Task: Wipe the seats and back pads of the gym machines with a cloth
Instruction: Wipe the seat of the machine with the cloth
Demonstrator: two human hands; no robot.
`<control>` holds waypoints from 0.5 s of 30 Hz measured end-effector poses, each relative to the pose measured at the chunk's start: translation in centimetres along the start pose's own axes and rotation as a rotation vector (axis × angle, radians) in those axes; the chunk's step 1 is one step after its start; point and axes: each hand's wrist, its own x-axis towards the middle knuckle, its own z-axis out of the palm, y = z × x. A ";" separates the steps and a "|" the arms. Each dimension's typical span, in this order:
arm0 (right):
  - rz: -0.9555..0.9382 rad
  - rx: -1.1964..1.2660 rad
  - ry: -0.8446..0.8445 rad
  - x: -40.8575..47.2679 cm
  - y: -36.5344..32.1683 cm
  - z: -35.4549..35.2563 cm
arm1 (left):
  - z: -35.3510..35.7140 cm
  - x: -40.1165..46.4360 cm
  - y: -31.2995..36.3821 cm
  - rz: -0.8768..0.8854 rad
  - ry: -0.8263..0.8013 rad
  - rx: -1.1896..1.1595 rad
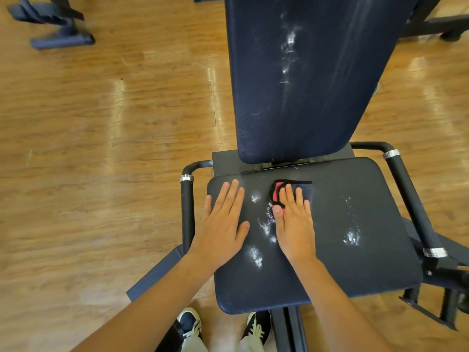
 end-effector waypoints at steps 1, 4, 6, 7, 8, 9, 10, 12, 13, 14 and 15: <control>-0.007 0.009 -0.003 -0.6 -0.3 0.2 | 0.3 -0.1 -0.1 0.006 0.006 0.004; -0.041 0.013 -0.027 -2.4 -1.0 0.9 | 1.5 -0.1 -0.4 0.026 0.004 0.004; -0.047 -0.006 -0.043 -2.6 -1.1 1.2 | 2.1 0.1 -0.7 0.037 0.003 0.010; -0.040 -0.017 -0.040 -2.3 -1.0 1.2 | 2.3 0.2 -0.9 0.042 0.002 0.009; -0.033 -0.033 -0.030 -1.9 -1.1 1.2 | 2.4 0.3 -1.0 0.048 -0.003 0.004; -0.025 -0.054 -0.015 -1.4 -1.2 1.2 | 2.5 0.4 -1.1 0.051 -0.009 -0.005; -0.017 -0.077 -0.001 -0.9 -1.4 1.2 | 2.5 0.5 -1.2 0.053 -0.011 -0.011; 0.000 -0.105 0.021 0.2 -1.8 1.3 | 2.4 0.7 -1.5 0.049 0.006 -0.005; 0.010 -0.104 0.029 0.7 -1.9 1.4 | 2.4 0.8 -1.6 0.047 0.010 0.005; 0.018 -0.100 0.032 1.1 -2.1 1.3 | 2.4 0.7 -1.7 0.046 0.007 0.019; 0.023 -0.098 0.034 1.4 -2.2 1.3 | 2.5 0.6 -1.8 0.048 0.004 0.033</control>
